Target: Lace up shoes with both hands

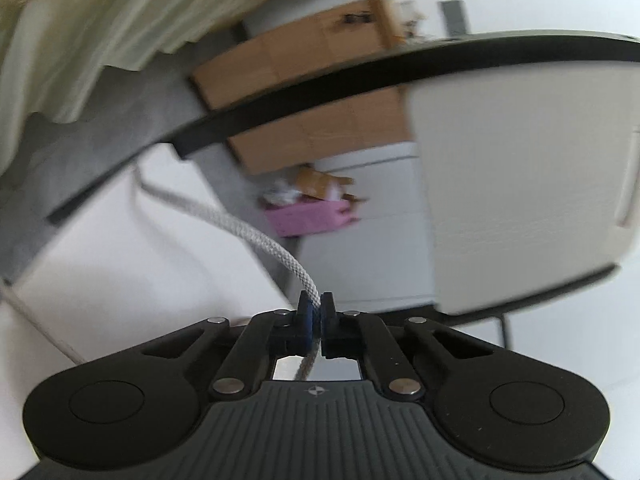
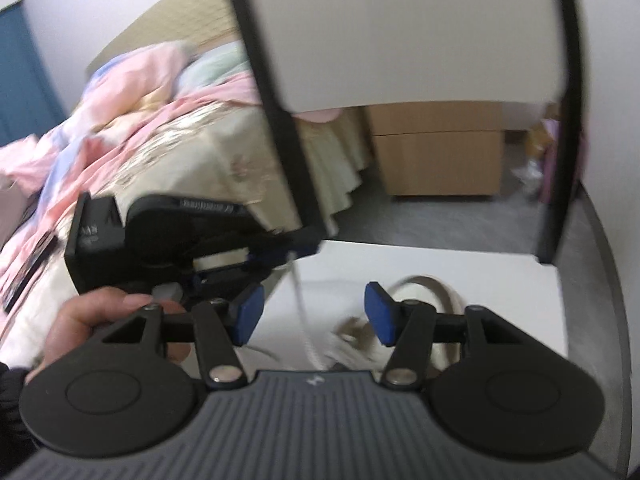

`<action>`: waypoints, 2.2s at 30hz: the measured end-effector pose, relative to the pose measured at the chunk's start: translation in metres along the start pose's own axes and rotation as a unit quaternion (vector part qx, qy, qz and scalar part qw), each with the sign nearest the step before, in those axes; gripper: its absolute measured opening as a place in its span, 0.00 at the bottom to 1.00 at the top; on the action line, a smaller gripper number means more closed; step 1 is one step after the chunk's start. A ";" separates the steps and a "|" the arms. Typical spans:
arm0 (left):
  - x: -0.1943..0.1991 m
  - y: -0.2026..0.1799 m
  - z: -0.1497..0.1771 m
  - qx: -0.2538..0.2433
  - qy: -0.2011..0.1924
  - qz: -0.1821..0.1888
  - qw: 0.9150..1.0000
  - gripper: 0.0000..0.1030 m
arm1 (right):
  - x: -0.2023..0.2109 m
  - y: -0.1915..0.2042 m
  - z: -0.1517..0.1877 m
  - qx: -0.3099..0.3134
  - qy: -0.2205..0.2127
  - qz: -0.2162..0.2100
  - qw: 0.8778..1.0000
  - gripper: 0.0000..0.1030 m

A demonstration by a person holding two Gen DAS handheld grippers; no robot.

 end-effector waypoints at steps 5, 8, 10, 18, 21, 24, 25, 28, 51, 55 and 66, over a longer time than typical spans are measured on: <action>0.020 -0.024 0.005 -0.051 0.002 0.028 0.998 0.03 | -0.018 0.020 0.003 0.059 0.000 0.005 0.998 0.40; 0.028 -0.029 0.008 -0.058 0.005 0.043 0.997 0.03 | -0.026 0.024 0.003 0.069 -0.011 0.003 0.998 0.37; 0.033 -0.031 0.008 -0.060 0.003 0.042 0.997 0.03 | -0.026 0.025 0.006 0.072 -0.018 0.000 0.997 0.23; 0.043 -0.031 -0.003 -0.041 -0.045 0.063 0.996 0.03 | -0.020 0.032 0.024 0.091 -0.006 -0.010 0.996 0.02; 0.054 -0.030 -0.011 -0.028 -0.074 0.089 0.993 0.03 | -0.022 0.027 0.029 0.090 0.010 0.016 0.996 0.02; 0.067 -0.035 -0.021 -0.031 -0.098 0.108 0.989 0.03 | -0.026 0.025 0.033 0.091 0.023 0.040 0.995 0.02; 0.072 -0.037 -0.024 -0.037 -0.104 0.109 0.988 0.03 | -0.026 0.024 0.034 0.088 0.025 0.042 0.995 0.02; 0.083 -0.041 -0.029 -0.042 -0.114 0.120 0.985 0.03 | -0.025 0.026 0.036 0.089 0.022 0.041 0.995 0.03; 0.032 -0.133 0.053 -0.524 -0.031 -0.152 0.837 0.04 | 0.033 -0.066 -0.031 -0.301 -0.066 -0.192 0.932 0.51; 0.013 -0.139 0.087 -0.604 -0.006 -0.190 0.774 0.04 | 0.030 -0.053 -0.033 -0.251 -0.055 -0.181 0.949 0.49; 0.002 -0.139 0.118 -0.662 0.012 -0.193 0.724 0.03 | 0.005 -0.047 -0.024 -0.234 -0.027 -0.166 0.958 0.18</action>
Point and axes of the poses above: each gripper's, at about its wrist camera, not at the fingertips, and x roughly against the way its jaws point, y to its left, z to its underside, the point moved 1 cm from there along -x, roughly the way its jaws point, and after that the axes turned 14 degrees about -x, right-handed, at the moved point
